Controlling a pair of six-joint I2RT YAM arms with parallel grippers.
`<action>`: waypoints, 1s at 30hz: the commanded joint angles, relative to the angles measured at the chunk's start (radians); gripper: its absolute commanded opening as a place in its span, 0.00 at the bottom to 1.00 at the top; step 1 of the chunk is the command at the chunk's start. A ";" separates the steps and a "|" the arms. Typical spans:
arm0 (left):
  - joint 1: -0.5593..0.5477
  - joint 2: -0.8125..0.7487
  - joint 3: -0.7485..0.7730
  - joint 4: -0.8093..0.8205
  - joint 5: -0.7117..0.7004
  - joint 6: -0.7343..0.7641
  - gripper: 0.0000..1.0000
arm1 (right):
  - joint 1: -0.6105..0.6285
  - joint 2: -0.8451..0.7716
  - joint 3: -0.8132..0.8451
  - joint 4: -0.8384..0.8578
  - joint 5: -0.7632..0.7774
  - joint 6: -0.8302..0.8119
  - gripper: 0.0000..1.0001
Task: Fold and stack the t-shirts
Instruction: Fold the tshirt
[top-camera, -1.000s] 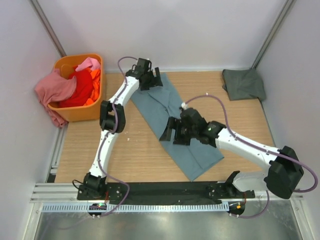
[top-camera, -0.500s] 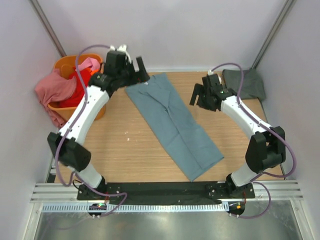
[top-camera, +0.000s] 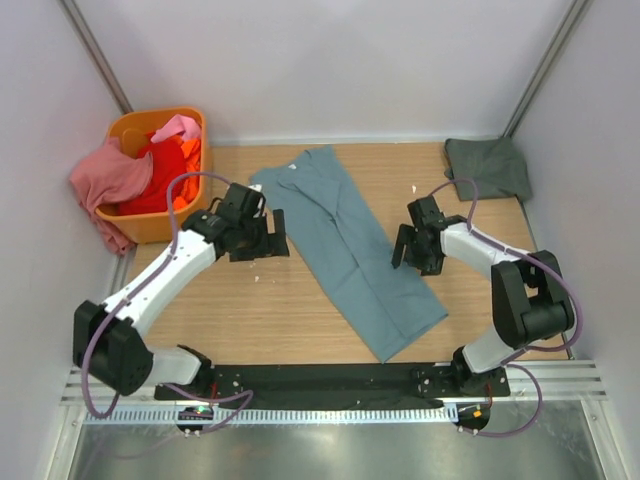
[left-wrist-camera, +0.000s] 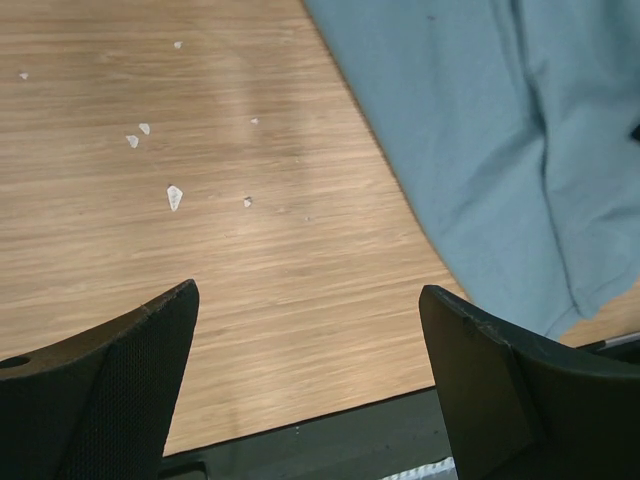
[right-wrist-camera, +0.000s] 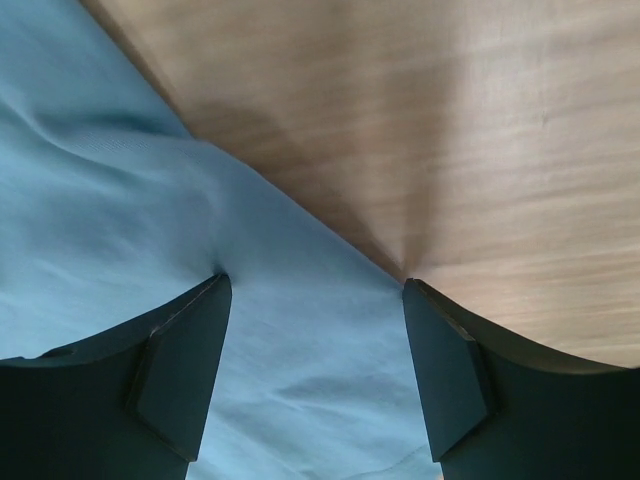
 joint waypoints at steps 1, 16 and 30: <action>-0.005 -0.071 -0.015 0.032 -0.011 -0.017 0.92 | 0.000 -0.064 -0.088 0.065 -0.043 0.019 0.75; -0.008 -0.121 -0.101 0.046 -0.018 -0.013 0.91 | 0.507 -0.213 -0.289 0.355 -0.276 0.507 0.02; -0.010 -0.184 -0.217 -0.008 -0.018 -0.062 0.91 | 0.534 -0.145 0.093 -0.105 0.204 0.263 0.82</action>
